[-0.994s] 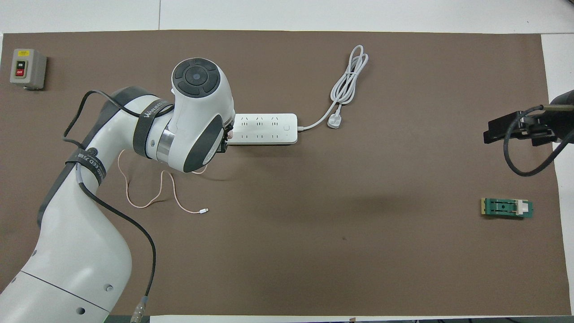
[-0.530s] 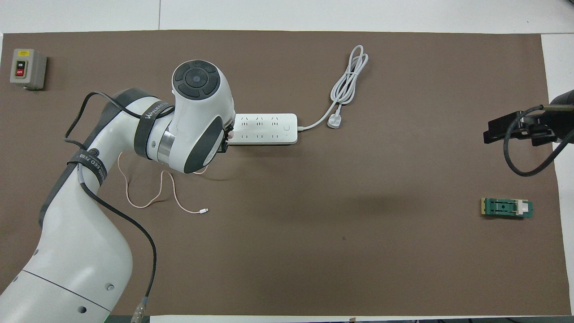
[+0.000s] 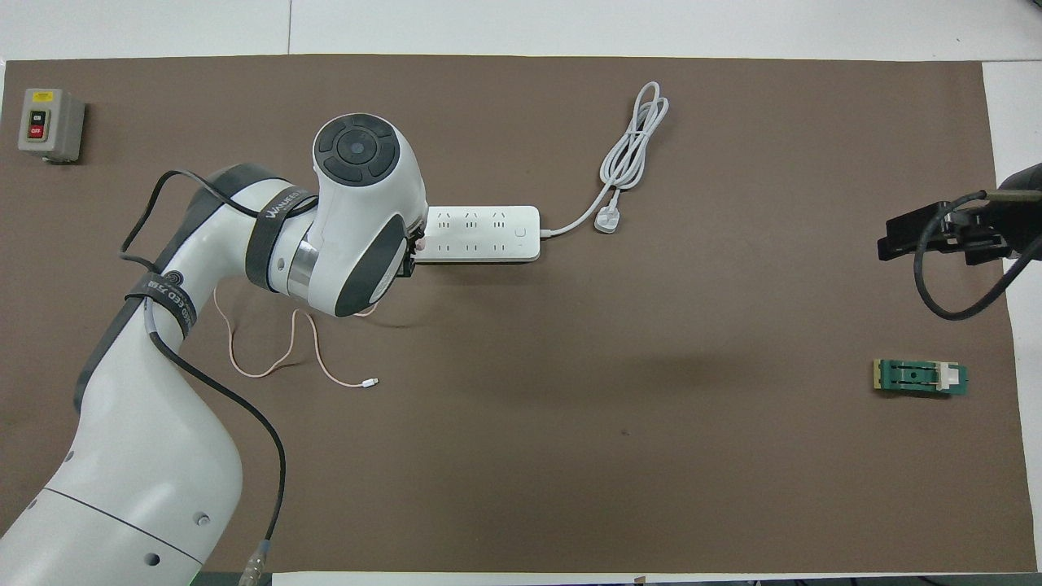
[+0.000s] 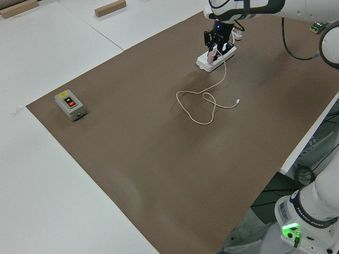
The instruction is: Plug charger into power strip
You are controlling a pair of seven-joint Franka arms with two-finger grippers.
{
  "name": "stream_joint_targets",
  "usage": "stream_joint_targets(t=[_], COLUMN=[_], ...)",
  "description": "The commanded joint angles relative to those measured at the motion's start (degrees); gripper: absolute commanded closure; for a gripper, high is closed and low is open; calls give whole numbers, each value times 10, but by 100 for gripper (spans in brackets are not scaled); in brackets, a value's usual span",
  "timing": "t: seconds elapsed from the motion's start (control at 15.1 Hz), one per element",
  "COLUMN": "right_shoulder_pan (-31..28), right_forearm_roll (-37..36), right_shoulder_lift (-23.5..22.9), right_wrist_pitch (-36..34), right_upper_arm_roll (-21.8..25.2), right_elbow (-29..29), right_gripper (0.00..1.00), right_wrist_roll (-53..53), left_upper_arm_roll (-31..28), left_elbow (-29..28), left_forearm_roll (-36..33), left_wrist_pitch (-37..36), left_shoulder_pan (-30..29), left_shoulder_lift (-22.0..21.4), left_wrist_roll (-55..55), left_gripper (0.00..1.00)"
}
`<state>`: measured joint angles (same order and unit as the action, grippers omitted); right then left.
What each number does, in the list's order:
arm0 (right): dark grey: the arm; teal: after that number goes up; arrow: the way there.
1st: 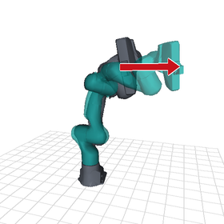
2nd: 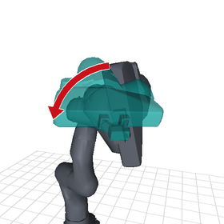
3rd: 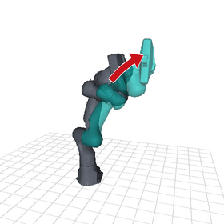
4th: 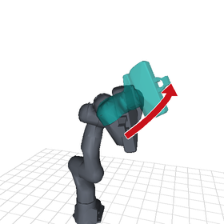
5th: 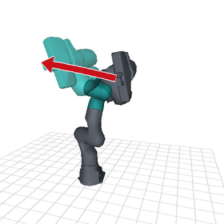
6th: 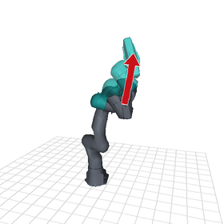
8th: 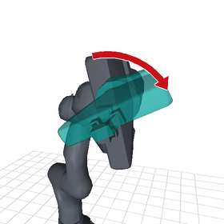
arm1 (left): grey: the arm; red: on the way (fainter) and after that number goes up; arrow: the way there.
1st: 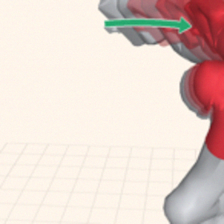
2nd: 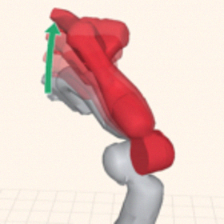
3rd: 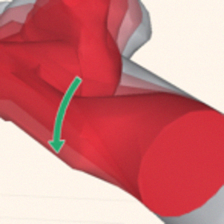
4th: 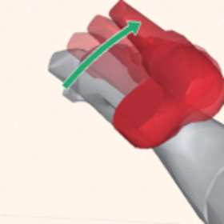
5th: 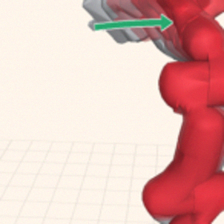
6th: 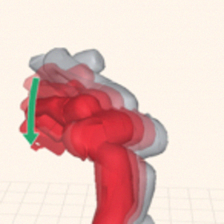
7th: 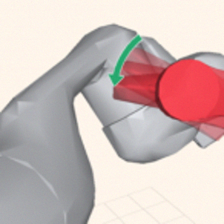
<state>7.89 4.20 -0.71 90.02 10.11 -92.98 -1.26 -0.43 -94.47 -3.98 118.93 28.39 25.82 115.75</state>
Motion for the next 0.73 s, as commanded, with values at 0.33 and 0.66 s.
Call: stream_joint_targets(t=[0.33,0.66], right_shoulder_pan=[-5,-5], right_forearm_roll=[-8,-8], right_shoulder_lift=[6,6], right_wrist_pitch=[-6,-7], right_upper_arm_roll=[-4,-4], right_elbow=[-1,-1], right_gripper=[0,0], right_wrist_roll=[14,14], left_upper_arm_roll=[-7,-6], left_elbow=[-28,-27], left_forearm_roll=[-13,-12], left_wrist_pitch=[22,19], left_shoulder_pan=[9,15], left_shoulder_lift=[-11,-11], left_wrist_roll=[10,11], left_gripper=[100,100])
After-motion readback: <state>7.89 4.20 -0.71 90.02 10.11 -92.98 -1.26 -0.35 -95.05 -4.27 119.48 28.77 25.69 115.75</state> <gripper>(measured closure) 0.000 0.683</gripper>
